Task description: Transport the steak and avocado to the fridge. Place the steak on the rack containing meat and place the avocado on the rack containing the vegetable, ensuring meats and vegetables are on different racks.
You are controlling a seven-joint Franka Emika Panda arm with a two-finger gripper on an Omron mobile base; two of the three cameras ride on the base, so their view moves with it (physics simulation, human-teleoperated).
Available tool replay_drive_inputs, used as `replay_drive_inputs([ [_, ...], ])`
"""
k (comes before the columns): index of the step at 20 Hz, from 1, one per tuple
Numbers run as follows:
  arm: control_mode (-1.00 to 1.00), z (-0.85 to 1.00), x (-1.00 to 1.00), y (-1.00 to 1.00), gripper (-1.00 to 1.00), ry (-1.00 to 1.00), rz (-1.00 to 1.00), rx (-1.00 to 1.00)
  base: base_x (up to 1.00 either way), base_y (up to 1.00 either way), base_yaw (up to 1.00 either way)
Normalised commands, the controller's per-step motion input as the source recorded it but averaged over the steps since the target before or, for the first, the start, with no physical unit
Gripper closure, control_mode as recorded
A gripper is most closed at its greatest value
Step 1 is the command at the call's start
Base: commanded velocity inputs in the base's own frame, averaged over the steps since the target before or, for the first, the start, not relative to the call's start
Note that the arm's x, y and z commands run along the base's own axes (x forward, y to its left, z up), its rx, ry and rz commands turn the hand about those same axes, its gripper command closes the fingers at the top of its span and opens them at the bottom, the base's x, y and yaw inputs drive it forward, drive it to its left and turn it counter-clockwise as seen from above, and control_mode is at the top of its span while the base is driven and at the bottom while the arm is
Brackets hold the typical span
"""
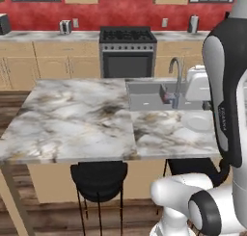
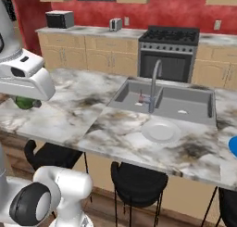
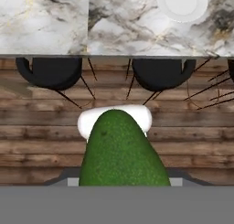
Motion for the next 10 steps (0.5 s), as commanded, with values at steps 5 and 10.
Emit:
replay_drive_inputs([
  [5, 1.00, 0.00, 0.00, 0.00, 1.00, 0.00, 0.00, 0.00, -0.07, 1.00, 0.24],
  [10, 1.00, 0.00, 0.00, 0.00, 1.00, 0.00, 0.00, 0.00, -0.26, 1.00, 0.26],
])
